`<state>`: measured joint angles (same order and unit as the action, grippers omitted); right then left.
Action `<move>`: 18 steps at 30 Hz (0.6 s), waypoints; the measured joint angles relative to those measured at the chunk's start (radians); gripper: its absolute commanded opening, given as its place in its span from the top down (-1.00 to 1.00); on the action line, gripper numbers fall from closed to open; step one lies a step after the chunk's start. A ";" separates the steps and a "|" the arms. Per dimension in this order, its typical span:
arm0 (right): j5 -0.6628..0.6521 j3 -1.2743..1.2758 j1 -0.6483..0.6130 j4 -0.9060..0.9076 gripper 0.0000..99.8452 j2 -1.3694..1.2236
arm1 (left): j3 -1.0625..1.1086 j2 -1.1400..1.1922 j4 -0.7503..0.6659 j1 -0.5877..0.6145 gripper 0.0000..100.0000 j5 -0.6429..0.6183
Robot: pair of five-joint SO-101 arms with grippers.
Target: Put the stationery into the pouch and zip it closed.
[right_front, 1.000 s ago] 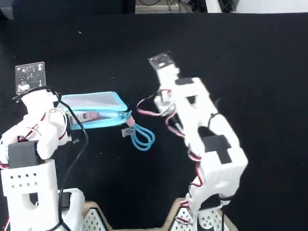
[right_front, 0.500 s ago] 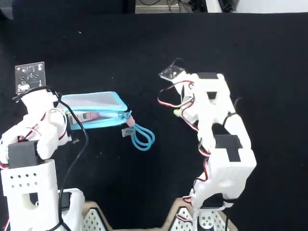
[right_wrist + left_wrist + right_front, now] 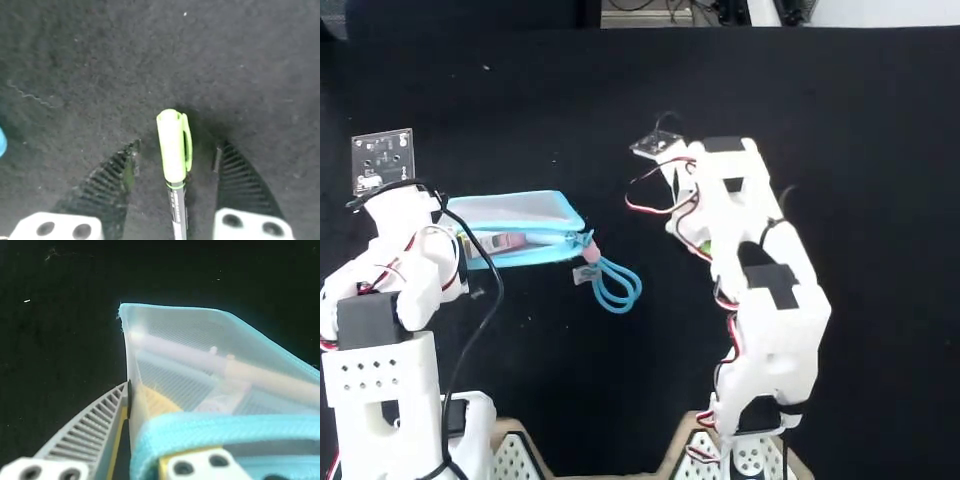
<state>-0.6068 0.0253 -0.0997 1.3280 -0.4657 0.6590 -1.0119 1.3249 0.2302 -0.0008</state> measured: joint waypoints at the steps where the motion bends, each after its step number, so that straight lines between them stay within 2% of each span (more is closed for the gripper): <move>1: 0.000 0.000 0.000 -0.006 0.58 -0.003 | 0.000 0.000 0.000 0.000 0.94 0.000; 3: 0.002 0.000 0.002 -0.048 0.70 -0.017 | 0.000 0.000 0.000 0.000 0.94 0.000; 5: -0.003 0.011 0.023 -0.094 0.95 -0.017 | 0.000 0.000 0.000 0.000 0.94 0.000; 6: -0.018 0.018 0.038 -0.117 0.99 -0.015 | 0.000 0.000 0.000 0.000 0.94 0.000; 12: -0.057 0.091 0.094 -0.184 0.98 0.063 | 0.000 0.000 0.000 0.000 0.94 0.000; 18: -0.058 0.301 0.081 -0.180 0.98 0.397 | 0.000 0.000 0.000 0.000 0.94 0.000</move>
<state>-0.6651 0.3261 -0.0184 1.1485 -0.0683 0.6590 -1.0119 1.3249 0.2302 -0.0008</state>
